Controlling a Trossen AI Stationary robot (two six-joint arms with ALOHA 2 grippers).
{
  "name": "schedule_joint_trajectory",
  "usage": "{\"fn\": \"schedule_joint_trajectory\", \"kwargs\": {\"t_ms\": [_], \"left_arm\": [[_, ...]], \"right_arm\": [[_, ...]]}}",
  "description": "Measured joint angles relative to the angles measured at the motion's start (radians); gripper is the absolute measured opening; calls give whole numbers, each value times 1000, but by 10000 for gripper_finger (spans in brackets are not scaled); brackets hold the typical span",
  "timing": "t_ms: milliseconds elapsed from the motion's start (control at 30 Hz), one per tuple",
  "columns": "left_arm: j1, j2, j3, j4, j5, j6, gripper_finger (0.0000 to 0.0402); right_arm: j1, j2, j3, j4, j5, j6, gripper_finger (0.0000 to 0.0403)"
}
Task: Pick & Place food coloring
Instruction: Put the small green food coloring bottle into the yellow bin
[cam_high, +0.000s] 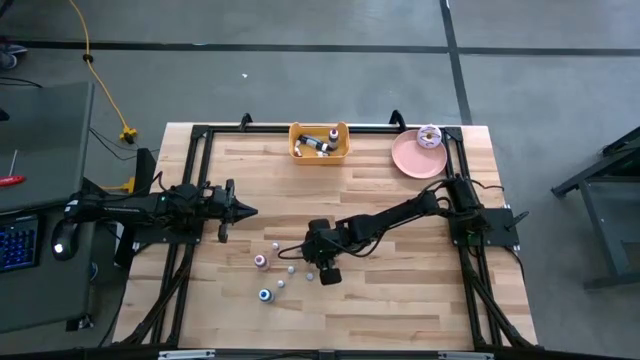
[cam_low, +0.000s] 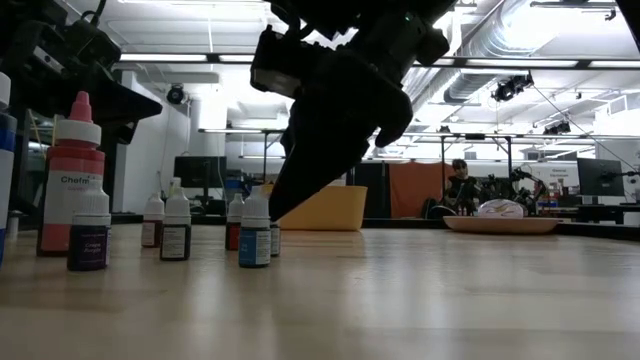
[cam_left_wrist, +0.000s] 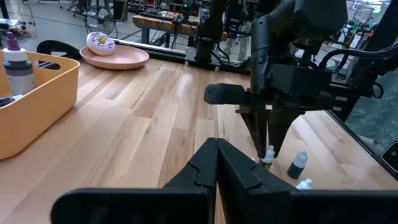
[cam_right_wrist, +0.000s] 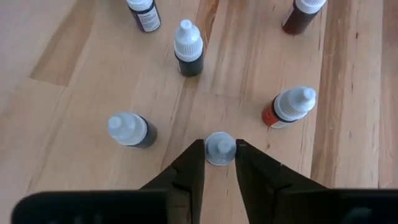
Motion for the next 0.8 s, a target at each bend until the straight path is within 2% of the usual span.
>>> {"fn": "schedule_joint_trajectory", "kwargs": {"t_ms": [500,800], "left_arm": [[0,0,0,0,0,0,1],[0,0,0,0,0,0,1]], "right_arm": [[-1,-9,0,46,2,92,46],[-1,-163,11,-82,80,164,42]]}}
